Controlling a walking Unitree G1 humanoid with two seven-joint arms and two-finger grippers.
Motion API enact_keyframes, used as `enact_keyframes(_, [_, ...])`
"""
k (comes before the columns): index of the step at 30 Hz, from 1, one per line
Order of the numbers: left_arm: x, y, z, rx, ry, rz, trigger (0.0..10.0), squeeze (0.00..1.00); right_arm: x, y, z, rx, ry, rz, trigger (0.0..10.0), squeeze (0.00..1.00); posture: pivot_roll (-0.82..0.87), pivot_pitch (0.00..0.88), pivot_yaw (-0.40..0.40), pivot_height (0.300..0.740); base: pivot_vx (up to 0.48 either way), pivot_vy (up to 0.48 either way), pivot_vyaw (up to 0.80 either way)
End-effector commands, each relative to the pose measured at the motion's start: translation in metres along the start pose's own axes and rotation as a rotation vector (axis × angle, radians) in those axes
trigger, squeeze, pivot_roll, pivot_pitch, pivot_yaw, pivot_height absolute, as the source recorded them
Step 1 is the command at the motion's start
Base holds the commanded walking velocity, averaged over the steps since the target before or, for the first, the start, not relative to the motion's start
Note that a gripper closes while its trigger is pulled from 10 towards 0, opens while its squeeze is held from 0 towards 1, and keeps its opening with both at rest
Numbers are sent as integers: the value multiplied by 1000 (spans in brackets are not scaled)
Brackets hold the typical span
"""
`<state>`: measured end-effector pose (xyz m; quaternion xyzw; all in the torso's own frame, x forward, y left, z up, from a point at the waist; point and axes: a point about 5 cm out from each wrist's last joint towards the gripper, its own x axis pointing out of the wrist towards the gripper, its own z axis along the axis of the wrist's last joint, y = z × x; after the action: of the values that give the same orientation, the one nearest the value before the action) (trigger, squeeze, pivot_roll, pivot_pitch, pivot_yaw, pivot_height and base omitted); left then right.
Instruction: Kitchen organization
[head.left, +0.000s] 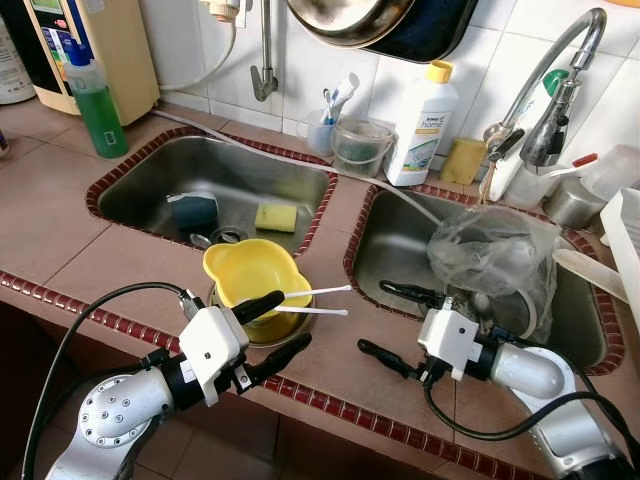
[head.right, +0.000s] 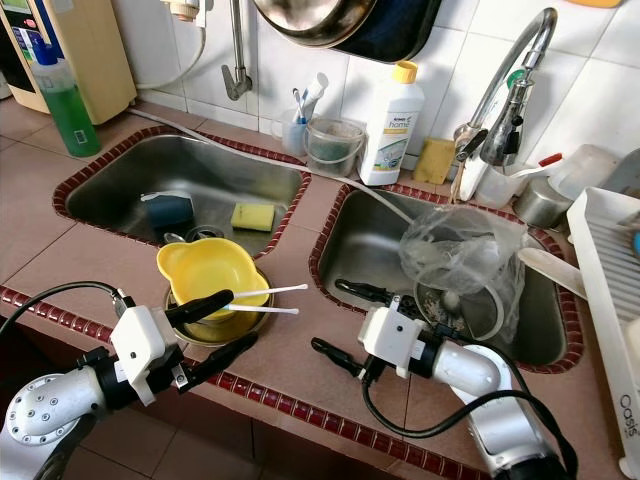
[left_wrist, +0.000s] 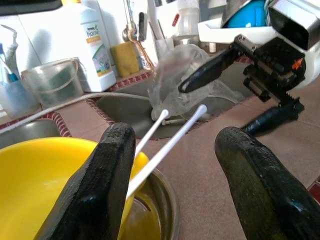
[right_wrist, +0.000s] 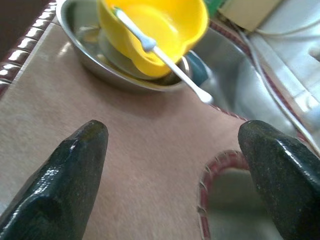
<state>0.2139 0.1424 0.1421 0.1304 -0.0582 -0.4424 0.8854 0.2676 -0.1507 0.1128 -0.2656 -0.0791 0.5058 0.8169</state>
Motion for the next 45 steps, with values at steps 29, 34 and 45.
enact_keyframes(29, [1,-17,8,-16,-11,-5,10000,0,36,-20,12,-16,-116,85,0,0,164,81,-133,740,0,0,0])
enact_keyframes(34, [1,-19,8,-22,-11,-2,10000,0,41,-20,11,-7,-122,85,0,0,170,87,-138,740,0,0,0])
enact_keyframes(45, [0,-21,8,-27,-6,8,10000,0,52,-17,13,-3,-145,115,0,0,177,90,-142,740,0,0,0])
